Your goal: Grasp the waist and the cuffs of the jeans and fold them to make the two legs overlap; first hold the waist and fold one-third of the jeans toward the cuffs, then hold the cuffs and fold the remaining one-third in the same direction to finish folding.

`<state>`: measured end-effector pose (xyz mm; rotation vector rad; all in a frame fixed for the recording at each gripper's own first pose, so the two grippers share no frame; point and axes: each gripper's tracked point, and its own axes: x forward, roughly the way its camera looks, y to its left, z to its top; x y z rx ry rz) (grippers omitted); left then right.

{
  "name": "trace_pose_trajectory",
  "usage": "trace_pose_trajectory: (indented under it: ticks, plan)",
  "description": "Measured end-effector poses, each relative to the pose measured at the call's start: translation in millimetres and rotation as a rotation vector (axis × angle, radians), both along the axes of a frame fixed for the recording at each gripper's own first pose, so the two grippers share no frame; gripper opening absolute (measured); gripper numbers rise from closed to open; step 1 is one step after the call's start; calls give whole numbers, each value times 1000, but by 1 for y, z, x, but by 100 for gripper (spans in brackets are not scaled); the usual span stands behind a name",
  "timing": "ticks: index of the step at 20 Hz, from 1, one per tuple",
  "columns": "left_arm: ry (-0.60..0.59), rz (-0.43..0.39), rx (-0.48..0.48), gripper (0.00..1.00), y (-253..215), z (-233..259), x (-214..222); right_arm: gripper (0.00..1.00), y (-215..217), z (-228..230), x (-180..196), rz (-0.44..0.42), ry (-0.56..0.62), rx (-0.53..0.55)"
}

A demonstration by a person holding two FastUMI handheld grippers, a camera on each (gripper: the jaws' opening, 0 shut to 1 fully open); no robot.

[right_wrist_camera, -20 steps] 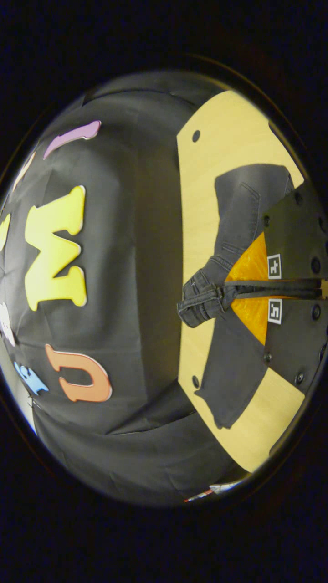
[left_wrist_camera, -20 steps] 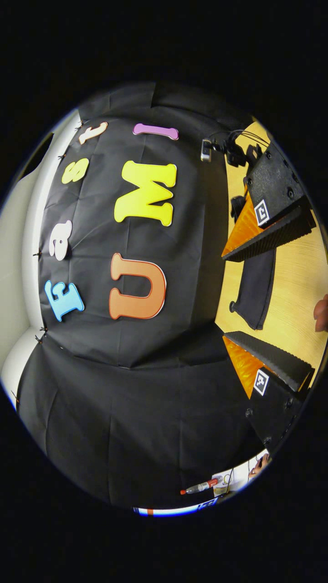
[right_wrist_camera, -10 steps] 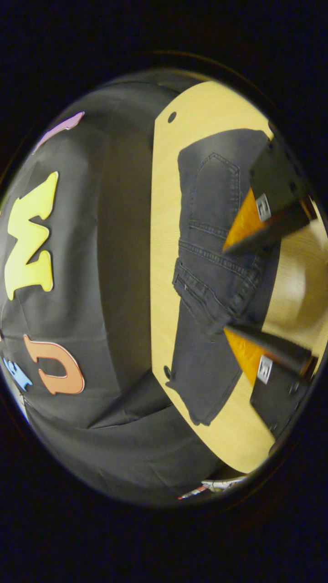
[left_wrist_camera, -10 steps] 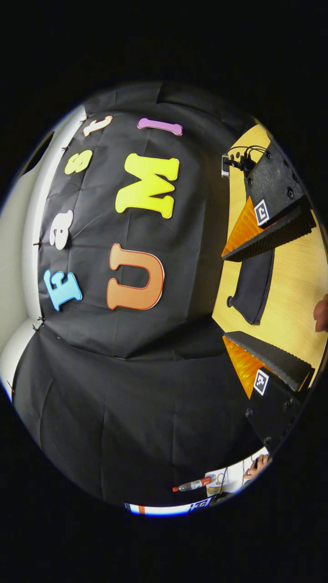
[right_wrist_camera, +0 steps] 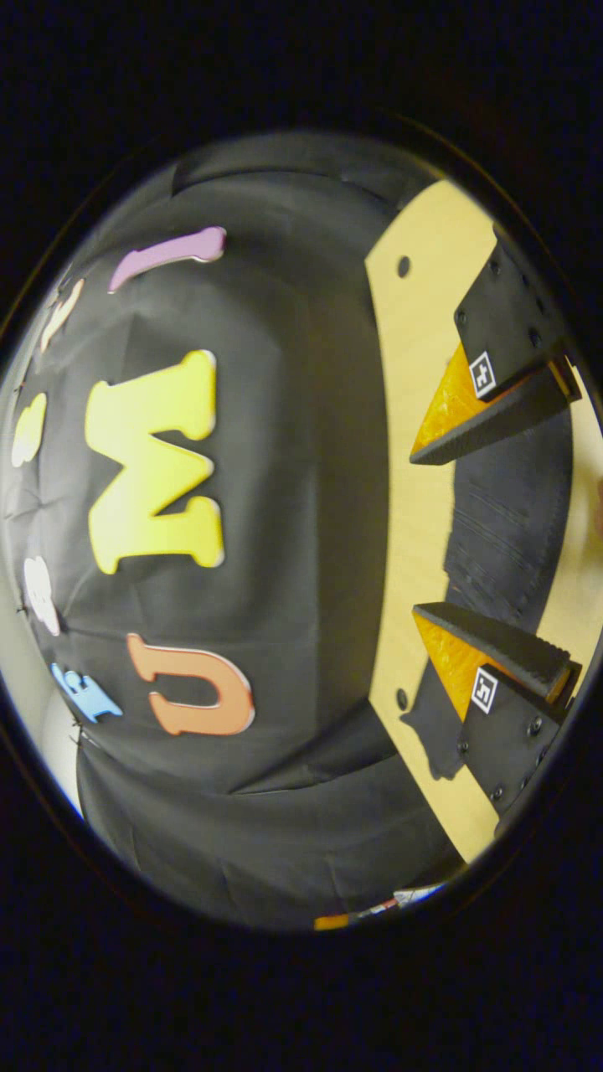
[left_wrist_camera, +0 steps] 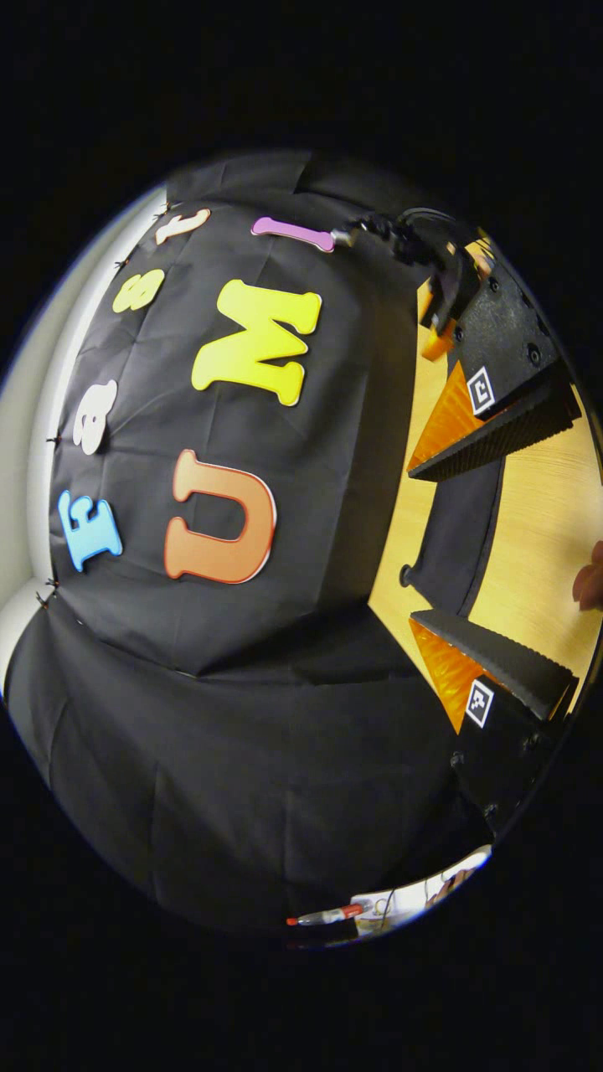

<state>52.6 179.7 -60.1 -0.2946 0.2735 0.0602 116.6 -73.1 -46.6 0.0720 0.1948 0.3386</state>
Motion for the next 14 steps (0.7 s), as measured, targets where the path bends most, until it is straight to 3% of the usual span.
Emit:
trace_pose_trajectory:
  ticks: [3,7,10,14]
  plan:
    - [81,1,-154,98,-3,-39,20,100,-39,68,1,-35,-117,35]
    - [227,82,-532,99,-3,-102,46,97,-101,138,-8,-107,-246,39]
    - [315,157,-671,99,16,-157,61,98,-148,171,-18,-182,-310,-1]
    - [374,214,-891,99,29,-191,77,97,-197,227,-41,-282,-430,0]
